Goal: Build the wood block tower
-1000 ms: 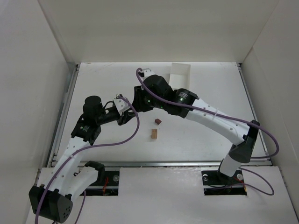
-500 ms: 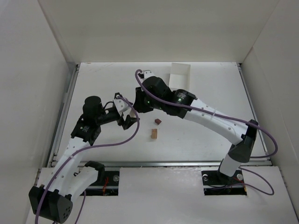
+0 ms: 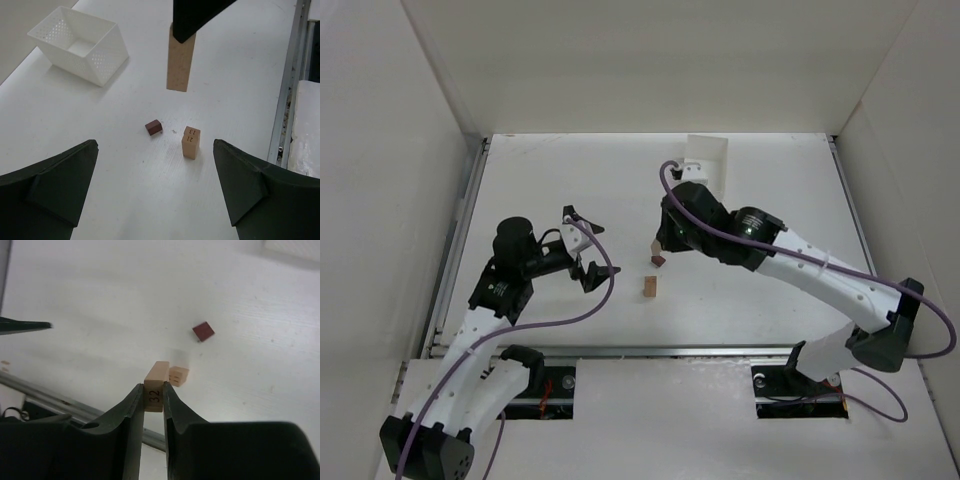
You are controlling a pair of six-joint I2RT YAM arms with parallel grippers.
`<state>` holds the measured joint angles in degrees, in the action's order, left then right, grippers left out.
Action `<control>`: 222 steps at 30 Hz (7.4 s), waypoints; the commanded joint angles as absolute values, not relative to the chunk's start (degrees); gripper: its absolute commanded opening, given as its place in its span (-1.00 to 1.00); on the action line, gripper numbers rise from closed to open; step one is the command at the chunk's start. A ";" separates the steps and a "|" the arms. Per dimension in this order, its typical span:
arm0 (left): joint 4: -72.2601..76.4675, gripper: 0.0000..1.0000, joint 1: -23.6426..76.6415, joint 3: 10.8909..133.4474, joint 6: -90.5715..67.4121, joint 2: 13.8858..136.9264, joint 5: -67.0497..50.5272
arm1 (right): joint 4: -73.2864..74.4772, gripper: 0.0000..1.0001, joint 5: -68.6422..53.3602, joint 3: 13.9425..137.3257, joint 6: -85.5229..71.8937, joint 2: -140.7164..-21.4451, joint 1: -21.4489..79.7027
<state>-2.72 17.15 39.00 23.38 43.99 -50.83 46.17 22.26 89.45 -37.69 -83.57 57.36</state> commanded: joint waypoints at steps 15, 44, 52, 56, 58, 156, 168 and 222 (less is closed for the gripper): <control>-0.09 1.00 17.31 35.16 20.04 39.73 -50.36 | 31.56 -1.00 28.92 62.58 -50.01 -79.80 57.39; -0.09 1.00 17.31 34.63 20.57 39.73 -49.31 | 29.18 -1.00 27.07 64.69 -52.12 -91.41 57.39; -0.09 1.00 17.31 34.63 20.57 39.73 -49.31 | 31.99 -1.00 27.60 66.00 -52.12 -91.41 58.97; -0.09 1.00 17.31 34.63 20.57 39.73 -49.83 | 35.94 -1.00 30.31 68.20 -52.12 -91.41 61.08; -0.09 1.00 17.31 34.63 20.57 39.73 -49.83 | 37.70 -1.00 31.90 69.34 -52.82 -91.41 61.78; -1.14 1.00 17.31 33.57 21.09 38.68 -51.42 | 35.33 0.82 26.46 74.00 -51.68 -100.54 62.05; -1.14 1.00 17.31 33.57 21.09 38.67 -51.42 | 35.33 0.48 26.46 74.00 -51.68 -100.55 61.52; -8.88 1.00 17.31 43.15 24.79 39.20 -52.56 | 42.45 1.00 -11.51 75.15 34.97 -90.70 56.69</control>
